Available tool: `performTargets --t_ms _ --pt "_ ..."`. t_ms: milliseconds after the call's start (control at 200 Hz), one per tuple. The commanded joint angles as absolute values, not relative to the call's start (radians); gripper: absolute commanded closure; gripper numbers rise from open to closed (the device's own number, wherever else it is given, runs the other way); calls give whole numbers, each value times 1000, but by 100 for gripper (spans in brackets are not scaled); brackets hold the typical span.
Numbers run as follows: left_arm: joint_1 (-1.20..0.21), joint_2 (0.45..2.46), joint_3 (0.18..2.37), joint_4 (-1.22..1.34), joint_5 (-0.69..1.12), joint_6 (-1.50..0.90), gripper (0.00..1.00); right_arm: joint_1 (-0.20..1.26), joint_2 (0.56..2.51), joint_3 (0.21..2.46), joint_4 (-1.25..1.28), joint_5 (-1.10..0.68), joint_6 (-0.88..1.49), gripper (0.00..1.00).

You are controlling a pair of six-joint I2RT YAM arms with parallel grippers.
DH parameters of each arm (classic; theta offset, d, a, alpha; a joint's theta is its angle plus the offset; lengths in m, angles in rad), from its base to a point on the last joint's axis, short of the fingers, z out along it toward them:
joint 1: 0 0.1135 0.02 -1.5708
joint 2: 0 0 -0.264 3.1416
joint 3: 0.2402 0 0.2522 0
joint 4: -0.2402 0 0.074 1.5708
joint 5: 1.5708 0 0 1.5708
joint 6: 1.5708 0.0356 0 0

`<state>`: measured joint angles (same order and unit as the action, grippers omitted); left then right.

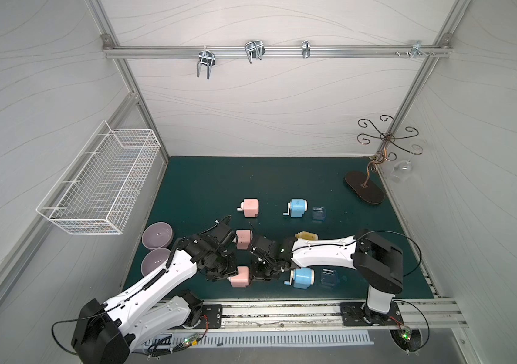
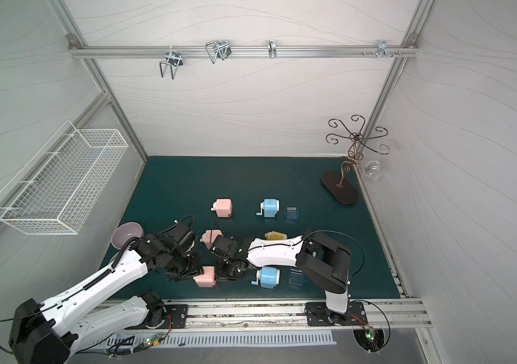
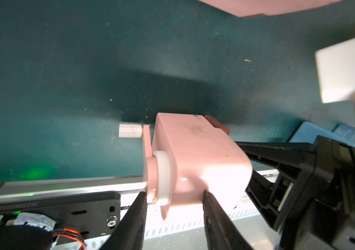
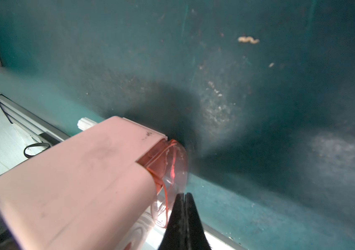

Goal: Put the tray back into the pencil sharpener
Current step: Close the container of the pencil sharpener.

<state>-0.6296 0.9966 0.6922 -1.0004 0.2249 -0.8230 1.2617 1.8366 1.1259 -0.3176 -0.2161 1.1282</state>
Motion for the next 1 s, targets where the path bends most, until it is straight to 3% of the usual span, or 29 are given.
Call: performTargets --t_ms 0,996 --pt "-641 1031 667 -971 219 -823 55 1258 1835 1121 -267 -237 1127 100" --pt "-652 1037 657 -956 224 -832 56 1269 1837 1117 -175 -276 1163 100"
